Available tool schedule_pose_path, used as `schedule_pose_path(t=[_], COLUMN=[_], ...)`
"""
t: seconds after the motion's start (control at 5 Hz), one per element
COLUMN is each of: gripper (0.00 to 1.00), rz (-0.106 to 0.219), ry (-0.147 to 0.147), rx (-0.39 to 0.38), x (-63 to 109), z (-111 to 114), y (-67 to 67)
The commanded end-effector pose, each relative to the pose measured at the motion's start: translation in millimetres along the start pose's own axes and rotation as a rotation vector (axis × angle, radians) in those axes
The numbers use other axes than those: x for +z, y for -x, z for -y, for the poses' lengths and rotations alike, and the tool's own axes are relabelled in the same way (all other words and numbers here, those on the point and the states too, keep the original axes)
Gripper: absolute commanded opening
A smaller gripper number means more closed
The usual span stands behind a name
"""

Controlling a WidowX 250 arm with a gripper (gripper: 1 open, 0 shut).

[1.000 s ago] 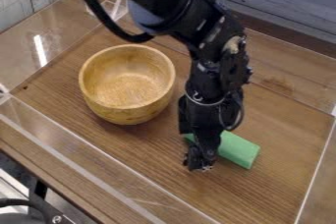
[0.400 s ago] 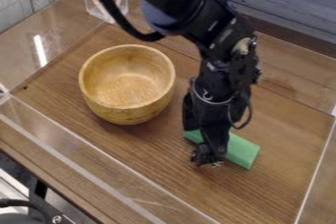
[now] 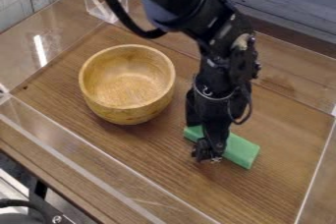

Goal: Put the green block in the brown bowl

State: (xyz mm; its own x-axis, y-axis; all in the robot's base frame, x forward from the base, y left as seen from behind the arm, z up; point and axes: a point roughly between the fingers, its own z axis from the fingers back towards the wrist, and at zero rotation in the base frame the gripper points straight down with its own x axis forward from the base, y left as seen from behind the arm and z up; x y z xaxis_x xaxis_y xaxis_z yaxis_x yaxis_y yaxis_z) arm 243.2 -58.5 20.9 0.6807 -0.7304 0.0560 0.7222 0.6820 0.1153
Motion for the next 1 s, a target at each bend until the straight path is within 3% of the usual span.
schedule_pose_path(t=[0.0, 0.2, 0.4, 0.8], gripper=[0.00, 1.00, 0.00, 0.00], rz=[-0.007, 0.006, 0.013, 0.025], ry=[0.010, -0.009, -0.021, -0.048], rx=[-0.037, -0.031, -0.022, 0.011], x=[-6.0, 4.6, 11.0, 34.4], z=[6, 7, 9, 1], y=[2.7, 0.0, -1.9, -0.1])
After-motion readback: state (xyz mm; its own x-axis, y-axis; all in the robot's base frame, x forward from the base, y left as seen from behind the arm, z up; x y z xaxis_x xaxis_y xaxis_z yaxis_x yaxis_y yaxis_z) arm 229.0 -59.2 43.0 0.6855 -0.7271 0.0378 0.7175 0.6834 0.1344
